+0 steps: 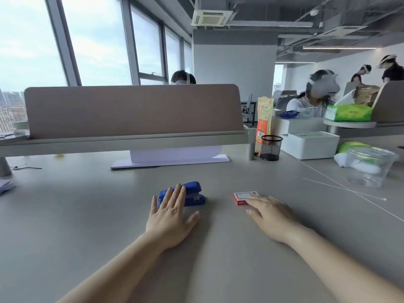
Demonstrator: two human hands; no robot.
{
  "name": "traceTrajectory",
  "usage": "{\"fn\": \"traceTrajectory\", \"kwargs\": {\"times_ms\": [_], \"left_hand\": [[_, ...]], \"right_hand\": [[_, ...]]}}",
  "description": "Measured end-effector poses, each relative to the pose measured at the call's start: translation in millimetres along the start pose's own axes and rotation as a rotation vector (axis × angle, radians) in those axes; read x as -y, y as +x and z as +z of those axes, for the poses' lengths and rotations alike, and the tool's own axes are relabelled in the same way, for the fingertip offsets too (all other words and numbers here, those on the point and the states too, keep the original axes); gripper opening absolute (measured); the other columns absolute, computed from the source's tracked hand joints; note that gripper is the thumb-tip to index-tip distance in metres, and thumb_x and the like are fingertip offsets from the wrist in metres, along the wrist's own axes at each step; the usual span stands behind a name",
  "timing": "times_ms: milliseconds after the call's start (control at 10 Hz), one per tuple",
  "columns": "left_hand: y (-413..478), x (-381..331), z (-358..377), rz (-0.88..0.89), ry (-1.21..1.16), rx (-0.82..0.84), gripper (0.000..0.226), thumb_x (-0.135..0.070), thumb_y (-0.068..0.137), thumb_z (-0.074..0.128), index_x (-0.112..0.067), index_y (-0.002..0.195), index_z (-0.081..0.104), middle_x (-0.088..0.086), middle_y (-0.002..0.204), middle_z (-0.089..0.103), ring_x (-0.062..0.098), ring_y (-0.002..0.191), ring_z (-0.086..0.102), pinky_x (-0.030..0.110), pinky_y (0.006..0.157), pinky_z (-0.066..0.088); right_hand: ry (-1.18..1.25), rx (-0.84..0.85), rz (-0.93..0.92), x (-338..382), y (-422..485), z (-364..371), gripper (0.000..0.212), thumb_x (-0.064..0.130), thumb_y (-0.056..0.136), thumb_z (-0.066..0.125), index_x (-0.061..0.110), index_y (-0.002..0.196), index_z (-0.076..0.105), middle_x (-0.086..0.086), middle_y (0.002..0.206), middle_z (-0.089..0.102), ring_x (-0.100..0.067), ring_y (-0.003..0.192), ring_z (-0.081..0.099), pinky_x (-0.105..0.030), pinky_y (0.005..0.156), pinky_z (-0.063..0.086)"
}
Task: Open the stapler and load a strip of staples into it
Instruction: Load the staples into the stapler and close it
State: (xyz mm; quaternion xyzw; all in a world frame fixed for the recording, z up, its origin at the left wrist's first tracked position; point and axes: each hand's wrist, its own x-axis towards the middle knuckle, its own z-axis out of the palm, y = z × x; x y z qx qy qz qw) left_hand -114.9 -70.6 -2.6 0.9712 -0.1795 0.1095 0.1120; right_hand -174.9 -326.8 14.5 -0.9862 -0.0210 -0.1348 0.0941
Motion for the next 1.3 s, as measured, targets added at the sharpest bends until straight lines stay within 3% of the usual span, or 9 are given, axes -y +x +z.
{"fn": "traceTrajectory", "kwargs": {"times_ms": [200, 500, 700, 900, 1000, 1200, 1300], "left_hand": [[39.9, -0.8, 7.9, 0.038, -0.009, 0.054, 0.086, -0.074, 0.082, 0.017, -0.025, 0.145, -0.015, -0.010, 0.156, -0.018, 0.009, 0.142, -0.019, 0.042, 0.119, -0.010], [117.6, 4.8, 29.7, 0.036, -0.031, 0.049, 0.085, -0.075, 0.081, 0.016, -0.028, 0.145, -0.017, -0.014, 0.155, -0.020, 0.006, 0.140, -0.022, 0.042, 0.118, -0.011], [182.4, 16.3, 43.1, 0.043, 0.057, 0.069, 0.082, -0.070, 0.084, 0.014, -0.025, 0.144, -0.019, -0.012, 0.155, -0.021, 0.008, 0.141, -0.022, 0.044, 0.118, -0.010], [213.5, 20.1, 52.5, 0.037, 0.070, 0.084, 0.083, -0.071, 0.084, 0.013, -0.024, 0.144, -0.020, -0.010, 0.154, -0.023, 0.009, 0.140, -0.024, 0.044, 0.118, -0.010], [218.7, 20.6, 54.1, 0.040, 0.074, 0.090, 0.083, -0.071, 0.084, 0.013, -0.024, 0.143, -0.021, -0.010, 0.154, -0.024, 0.009, 0.140, -0.025, 0.044, 0.118, -0.011], [218.7, 18.4, 51.5, 0.031, 0.108, 0.116, 0.079, -0.065, 0.087, 0.013, -0.021, 0.142, -0.024, -0.007, 0.153, -0.027, 0.011, 0.140, -0.026, 0.042, 0.118, -0.012], [213.3, 15.2, 46.3, 0.009, 0.064, 0.077, 0.076, -0.062, 0.089, 0.014, -0.022, 0.143, -0.023, -0.006, 0.154, -0.028, 0.012, 0.140, -0.026, 0.040, 0.118, -0.013]], "right_hand": [[0.089, 0.109, 0.011, -1.1, 35.7, 14.9, 0.046, 0.036, 0.096, 0.033, 0.020, 0.140, 0.032, 0.004, 0.156, 0.021, -0.011, 0.144, 0.015, -0.032, 0.117, 0.015], [0.139, 0.141, 0.035, -0.1, 127.7, 38.9, 0.055, 0.041, 0.094, 0.037, 0.019, 0.144, 0.024, 0.004, 0.158, 0.014, -0.012, 0.145, 0.010, -0.028, 0.115, 0.014], [0.092, 0.178, 0.004, -16.9, 193.5, 60.8, 0.063, 0.051, 0.092, 0.032, 0.021, 0.146, 0.016, 0.006, 0.159, 0.006, -0.008, 0.145, 0.003, -0.035, 0.120, 0.008], [0.093, 0.196, -0.005, -26.2, 224.0, 68.8, 0.064, 0.052, 0.092, 0.032, 0.023, 0.146, 0.015, 0.006, 0.159, 0.005, -0.008, 0.145, 0.001, -0.035, 0.118, 0.004], [0.117, 0.184, -0.011, -28.0, 228.5, 71.2, 0.066, 0.053, 0.091, 0.034, 0.022, 0.146, 0.016, 0.007, 0.159, 0.007, -0.008, 0.145, 0.002, -0.034, 0.120, 0.008], [0.110, 0.197, -0.026, -28.7, 227.6, 69.9, 0.053, 0.041, 0.097, 0.026, 0.024, 0.146, 0.015, 0.006, 0.159, 0.003, -0.012, 0.146, -0.001, -0.035, 0.118, 0.003], [0.234, 0.092, -0.024, -27.1, 222.3, 64.0, 0.049, 0.037, 0.097, 0.031, 0.023, 0.144, 0.024, 0.005, 0.159, 0.008, -0.012, 0.146, 0.001, -0.035, 0.118, 0.004]]}}
